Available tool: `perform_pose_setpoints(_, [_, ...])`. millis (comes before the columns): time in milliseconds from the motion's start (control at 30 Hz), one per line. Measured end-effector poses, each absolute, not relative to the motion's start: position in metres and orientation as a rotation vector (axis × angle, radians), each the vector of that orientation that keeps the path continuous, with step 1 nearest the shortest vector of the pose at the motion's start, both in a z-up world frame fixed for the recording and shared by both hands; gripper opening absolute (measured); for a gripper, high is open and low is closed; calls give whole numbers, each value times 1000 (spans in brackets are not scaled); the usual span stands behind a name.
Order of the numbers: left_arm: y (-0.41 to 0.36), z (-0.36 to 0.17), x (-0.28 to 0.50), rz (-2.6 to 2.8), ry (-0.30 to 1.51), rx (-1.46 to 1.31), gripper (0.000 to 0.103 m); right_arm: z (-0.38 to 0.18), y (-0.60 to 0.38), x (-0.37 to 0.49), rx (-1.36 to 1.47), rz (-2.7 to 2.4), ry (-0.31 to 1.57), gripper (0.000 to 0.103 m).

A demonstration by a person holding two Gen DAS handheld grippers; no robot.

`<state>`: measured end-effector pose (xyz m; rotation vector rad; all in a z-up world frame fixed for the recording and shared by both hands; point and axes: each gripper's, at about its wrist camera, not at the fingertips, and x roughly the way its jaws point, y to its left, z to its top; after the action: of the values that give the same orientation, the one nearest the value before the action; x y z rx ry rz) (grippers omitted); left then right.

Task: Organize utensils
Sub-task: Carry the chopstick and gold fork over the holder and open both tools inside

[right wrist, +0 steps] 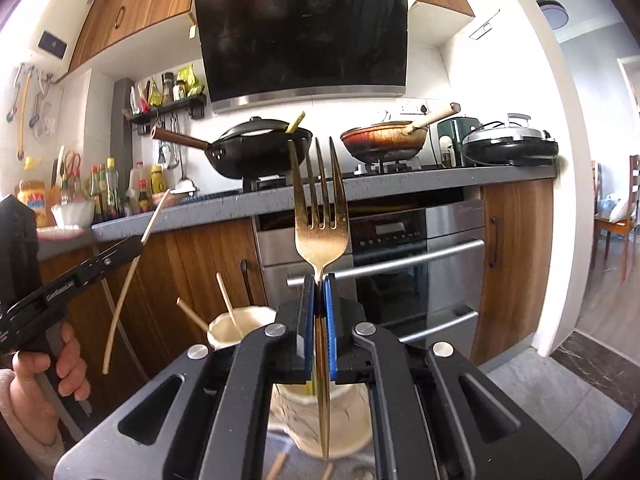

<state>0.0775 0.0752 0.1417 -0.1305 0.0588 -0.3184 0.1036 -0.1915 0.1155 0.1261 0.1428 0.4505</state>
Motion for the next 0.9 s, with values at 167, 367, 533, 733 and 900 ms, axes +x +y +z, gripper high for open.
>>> perform_pose_setpoints(167, [83,156,118,-312,56,-189,6,119,-184,124,150,472,132,5])
perform_pose_setpoints(367, [79,161,163,-312,72,-212,6,124,-182,134,171,507,120,5])
perform_pose_setpoints(533, [68,153,184,-311,79,-193,6,131,-188,138,210,526,101,5])
perform_pose_setpoints(733, [60,145,203,-328,96,-203,6,138,-195,135,243,532,74,5])
perform_pose_setpoints(900, [61,136,208,-330,101,-213,6,137,-195,137,238,524,79,5])
